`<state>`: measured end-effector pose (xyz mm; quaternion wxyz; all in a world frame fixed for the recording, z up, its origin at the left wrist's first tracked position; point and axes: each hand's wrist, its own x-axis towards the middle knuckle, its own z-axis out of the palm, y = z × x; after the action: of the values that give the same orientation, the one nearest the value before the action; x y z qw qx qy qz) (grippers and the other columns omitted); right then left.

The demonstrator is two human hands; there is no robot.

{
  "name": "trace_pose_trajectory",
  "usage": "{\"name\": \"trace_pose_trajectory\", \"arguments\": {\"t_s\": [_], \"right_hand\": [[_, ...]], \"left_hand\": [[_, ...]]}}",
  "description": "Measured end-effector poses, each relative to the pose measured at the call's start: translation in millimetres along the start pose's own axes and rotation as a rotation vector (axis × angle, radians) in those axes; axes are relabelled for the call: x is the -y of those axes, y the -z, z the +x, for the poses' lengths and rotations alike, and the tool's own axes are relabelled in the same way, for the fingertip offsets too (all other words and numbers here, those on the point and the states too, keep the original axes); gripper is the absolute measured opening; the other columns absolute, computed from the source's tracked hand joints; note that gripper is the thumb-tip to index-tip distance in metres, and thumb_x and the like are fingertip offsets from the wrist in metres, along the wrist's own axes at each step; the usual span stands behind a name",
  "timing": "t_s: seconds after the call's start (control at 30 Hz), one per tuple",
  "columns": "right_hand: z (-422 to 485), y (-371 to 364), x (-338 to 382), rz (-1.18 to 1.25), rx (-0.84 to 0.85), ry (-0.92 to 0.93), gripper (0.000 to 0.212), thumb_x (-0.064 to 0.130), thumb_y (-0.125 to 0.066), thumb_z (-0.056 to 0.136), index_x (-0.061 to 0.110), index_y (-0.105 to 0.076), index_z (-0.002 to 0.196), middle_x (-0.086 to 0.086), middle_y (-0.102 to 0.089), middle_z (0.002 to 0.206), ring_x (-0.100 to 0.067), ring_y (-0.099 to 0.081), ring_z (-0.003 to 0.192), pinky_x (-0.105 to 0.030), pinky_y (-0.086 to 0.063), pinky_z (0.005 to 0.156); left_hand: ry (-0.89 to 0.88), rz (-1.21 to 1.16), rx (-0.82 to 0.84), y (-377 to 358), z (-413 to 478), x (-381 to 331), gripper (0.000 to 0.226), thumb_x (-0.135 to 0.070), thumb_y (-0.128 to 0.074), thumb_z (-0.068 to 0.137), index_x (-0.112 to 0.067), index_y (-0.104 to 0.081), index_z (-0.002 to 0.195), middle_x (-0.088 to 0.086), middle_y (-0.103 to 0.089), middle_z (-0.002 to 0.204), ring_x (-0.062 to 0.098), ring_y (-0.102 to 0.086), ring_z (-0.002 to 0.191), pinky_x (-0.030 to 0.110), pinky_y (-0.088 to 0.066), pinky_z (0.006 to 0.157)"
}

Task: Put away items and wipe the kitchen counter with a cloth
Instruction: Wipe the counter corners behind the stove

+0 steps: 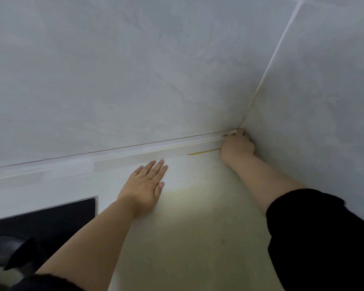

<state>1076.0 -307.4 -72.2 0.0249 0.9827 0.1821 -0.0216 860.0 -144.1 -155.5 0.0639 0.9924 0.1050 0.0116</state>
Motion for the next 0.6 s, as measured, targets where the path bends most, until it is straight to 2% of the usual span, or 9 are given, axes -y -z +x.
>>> {"name": "trace_pose_trajectory", "arguments": {"t_s": [0.1,0.17,0.3,0.33,0.47,0.6], "right_hand": [[-4,-1,19,0.138,-0.007,-0.098,0.044,0.019,-0.040,0.097,0.003,-0.042,0.138,-0.014,-0.027,0.145,-0.030,-0.039,0.127,-0.038,-0.042,0.096],[-14,-4,31,0.193,-0.041,-0.078,0.044,0.022,-0.046,0.095,0.002,-0.045,0.135,-0.012,-0.028,0.147,-0.028,-0.041,0.127,-0.036,-0.043,0.095],[-46,-16,48,0.217,-0.124,0.290,0.038,0.026,-0.053,0.087,0.011,-0.052,0.122,-0.007,-0.038,0.134,-0.029,-0.048,0.114,-0.033,-0.043,0.083],[-49,-18,46,0.231,-0.116,0.314,0.038,0.026,-0.053,0.086,0.011,-0.052,0.121,-0.008,-0.039,0.132,-0.030,-0.049,0.112,-0.032,-0.043,0.081],[-21,-5,15,0.299,-0.081,-0.036,0.044,0.028,-0.048,0.092,0.002,-0.047,0.127,-0.016,-0.038,0.137,-0.033,-0.045,0.122,-0.035,-0.043,0.094],[6,0,8,0.229,-0.028,-0.129,0.049,0.024,-0.043,0.094,-0.002,-0.042,0.135,-0.018,-0.030,0.138,-0.034,-0.040,0.123,-0.038,-0.041,0.098]], "left_hand": [[0.009,0.009,-0.002,0,-1,-1,0.080,-0.048,0.018,0.077,-0.026,-0.001,0.152,-0.010,0.008,0.158,0.013,0.004,0.147,0.027,0.007,0.115],[0.018,0.007,0.003,0,-1,-1,0.081,-0.048,0.021,0.075,-0.027,0.003,0.152,-0.011,0.011,0.158,0.011,0.007,0.147,0.028,0.006,0.116],[0.018,-0.006,0.001,1,-1,-2,0.081,-0.048,0.021,0.075,-0.027,0.003,0.152,-0.012,0.012,0.157,0.011,0.006,0.147,0.029,0.005,0.117],[0.018,-0.005,0.003,0,-2,-1,0.081,-0.049,0.020,0.076,-0.027,0.002,0.152,-0.012,0.011,0.157,0.011,0.006,0.147,0.029,0.005,0.117],[0.014,-0.024,-0.012,0,-1,0,0.079,-0.049,0.018,0.077,-0.027,0.000,0.152,-0.012,0.007,0.158,0.011,0.004,0.147,0.028,0.006,0.116],[0.015,-0.003,-0.015,0,-3,-2,0.079,-0.048,0.021,0.077,-0.028,0.005,0.151,-0.014,0.016,0.154,0.009,0.008,0.146,0.026,0.010,0.114]]}}
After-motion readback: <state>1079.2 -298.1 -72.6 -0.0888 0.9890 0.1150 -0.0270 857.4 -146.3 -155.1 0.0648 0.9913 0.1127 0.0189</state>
